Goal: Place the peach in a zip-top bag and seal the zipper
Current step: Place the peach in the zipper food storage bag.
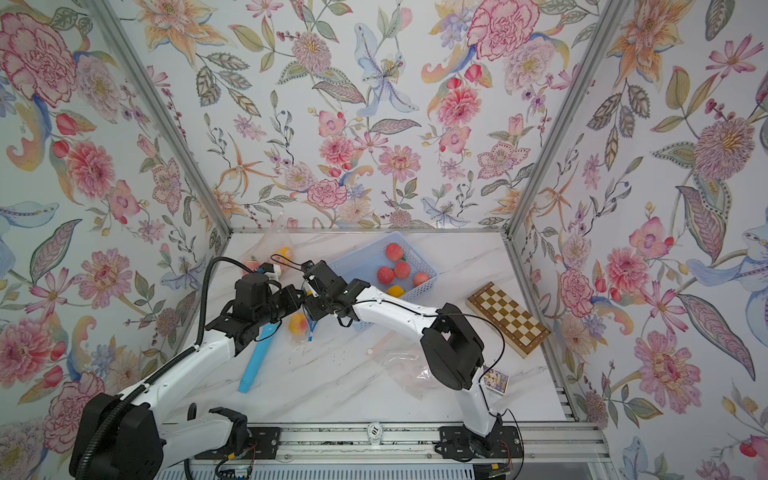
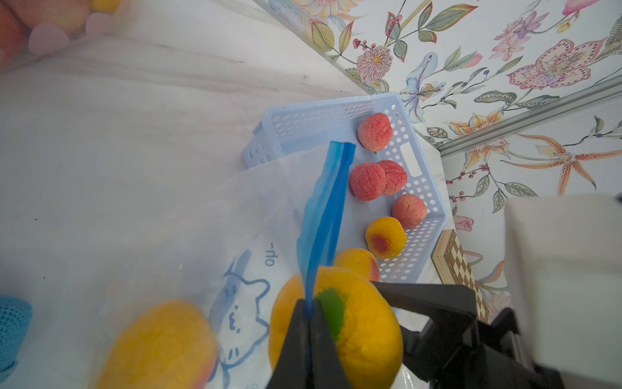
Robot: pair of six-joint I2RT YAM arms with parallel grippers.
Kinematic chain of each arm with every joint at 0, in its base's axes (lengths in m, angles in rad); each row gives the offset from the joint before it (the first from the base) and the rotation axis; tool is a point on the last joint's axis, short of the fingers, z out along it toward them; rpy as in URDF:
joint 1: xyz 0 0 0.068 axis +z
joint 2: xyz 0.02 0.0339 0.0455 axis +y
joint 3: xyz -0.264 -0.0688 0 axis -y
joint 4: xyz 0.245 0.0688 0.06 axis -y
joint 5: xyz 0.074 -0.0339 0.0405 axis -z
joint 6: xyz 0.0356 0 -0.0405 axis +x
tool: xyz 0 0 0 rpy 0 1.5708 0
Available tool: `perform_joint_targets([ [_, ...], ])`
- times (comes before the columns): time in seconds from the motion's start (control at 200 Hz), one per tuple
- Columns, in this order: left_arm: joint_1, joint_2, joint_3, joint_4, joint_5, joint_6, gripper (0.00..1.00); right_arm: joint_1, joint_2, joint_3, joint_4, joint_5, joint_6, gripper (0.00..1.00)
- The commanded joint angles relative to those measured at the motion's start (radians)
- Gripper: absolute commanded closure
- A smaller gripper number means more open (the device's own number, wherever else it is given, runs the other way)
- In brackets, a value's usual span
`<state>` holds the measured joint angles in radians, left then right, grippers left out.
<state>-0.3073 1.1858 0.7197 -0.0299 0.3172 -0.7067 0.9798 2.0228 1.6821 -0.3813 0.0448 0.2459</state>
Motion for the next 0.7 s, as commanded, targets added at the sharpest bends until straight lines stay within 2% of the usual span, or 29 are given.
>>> perform_joint_targets([
  [0.0,0.003,-0.047,0.000,-0.057,0.086,0.017,1.00,-0.011,0.051,0.040,-0.007,0.028,-0.013,0.49],
  [0.17,0.010,-0.077,0.035,-0.138,0.135,0.046,1.00,-0.026,0.065,0.061,-0.066,0.111,0.034,0.49],
  [0.35,0.029,-0.102,0.026,-0.128,0.108,0.028,1.00,-0.021,0.068,0.086,-0.147,0.208,0.036,0.48],
  [0.505,0.034,-0.075,-0.011,-0.051,0.123,-0.013,1.00,-0.007,0.054,0.098,-0.164,0.204,0.033,0.47],
  [0.696,0.035,-0.017,-0.043,0.047,0.141,-0.052,1.00,0.014,0.025,0.105,-0.152,0.098,0.031,0.46],
])
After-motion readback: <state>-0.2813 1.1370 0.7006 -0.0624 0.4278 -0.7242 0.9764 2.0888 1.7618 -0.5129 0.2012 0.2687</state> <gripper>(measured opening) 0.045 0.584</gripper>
